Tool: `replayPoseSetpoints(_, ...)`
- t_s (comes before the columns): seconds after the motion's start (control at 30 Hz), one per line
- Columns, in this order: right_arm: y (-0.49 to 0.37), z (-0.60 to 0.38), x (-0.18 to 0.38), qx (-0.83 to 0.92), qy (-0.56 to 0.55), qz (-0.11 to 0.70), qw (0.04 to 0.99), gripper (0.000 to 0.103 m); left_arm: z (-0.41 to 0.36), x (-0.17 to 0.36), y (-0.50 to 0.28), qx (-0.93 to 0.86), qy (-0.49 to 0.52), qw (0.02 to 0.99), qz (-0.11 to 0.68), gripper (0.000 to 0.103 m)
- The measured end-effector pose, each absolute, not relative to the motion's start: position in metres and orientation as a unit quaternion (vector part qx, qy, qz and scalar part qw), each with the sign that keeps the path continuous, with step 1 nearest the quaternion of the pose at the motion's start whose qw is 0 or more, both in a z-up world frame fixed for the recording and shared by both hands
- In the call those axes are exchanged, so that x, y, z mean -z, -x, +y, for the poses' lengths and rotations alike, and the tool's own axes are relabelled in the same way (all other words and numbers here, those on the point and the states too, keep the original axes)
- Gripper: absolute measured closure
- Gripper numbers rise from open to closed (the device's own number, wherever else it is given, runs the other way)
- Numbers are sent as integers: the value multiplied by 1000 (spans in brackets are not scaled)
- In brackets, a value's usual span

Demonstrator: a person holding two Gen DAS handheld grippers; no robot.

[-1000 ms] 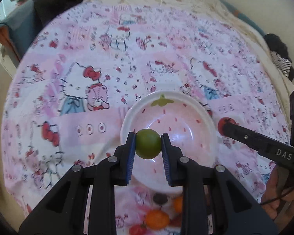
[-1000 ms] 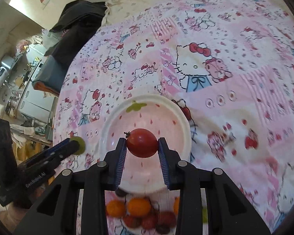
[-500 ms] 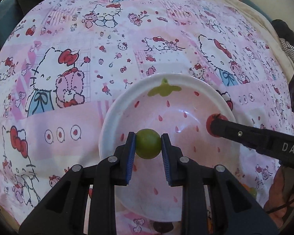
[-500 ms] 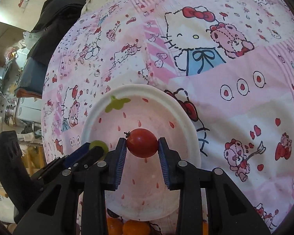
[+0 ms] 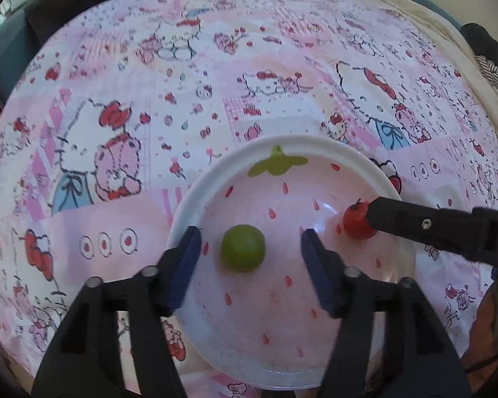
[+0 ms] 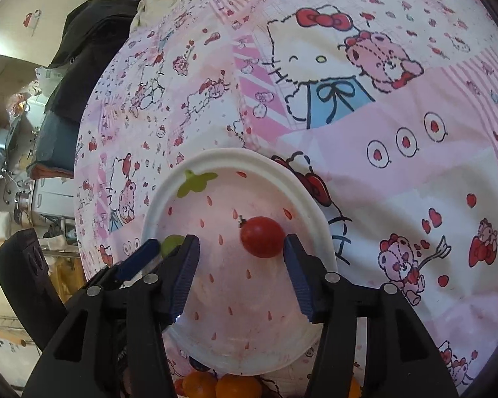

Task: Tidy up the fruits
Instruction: 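Release the green tomato on the plate with the left gripper while the right releases the red tomato, then withdraw both grippers from the plate back toward the fruit row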

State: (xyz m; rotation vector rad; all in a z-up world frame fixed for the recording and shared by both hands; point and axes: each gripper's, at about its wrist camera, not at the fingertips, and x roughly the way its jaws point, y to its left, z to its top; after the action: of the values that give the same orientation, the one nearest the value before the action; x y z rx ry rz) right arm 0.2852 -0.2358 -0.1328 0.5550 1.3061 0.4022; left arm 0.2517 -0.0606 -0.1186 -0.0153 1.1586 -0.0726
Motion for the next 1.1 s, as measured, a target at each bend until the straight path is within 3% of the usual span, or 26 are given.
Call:
replayPoseSetpoints(0.3, -285, -242, 123, -183, -262, 587, 744, 47, -61, 107, -245, 29, -5, 839, 543, 39)
replayPoseSetpoints(0.73, -244, -254, 70, -190, -237, 545, 782, 27, -51, 54, -206, 29, -2, 860, 509, 39)
replayPoseSetpoints(0.93, -204, -268, 54, -192, -241, 536, 786, 27, -36, 27, -166, 33, 7, 872, 489, 36)
replayPoseSetpoints(1.1, -170, -285, 48, -181, -252, 533, 787, 26, -18, 34, -131, 25, 38, 858, 511, 35)
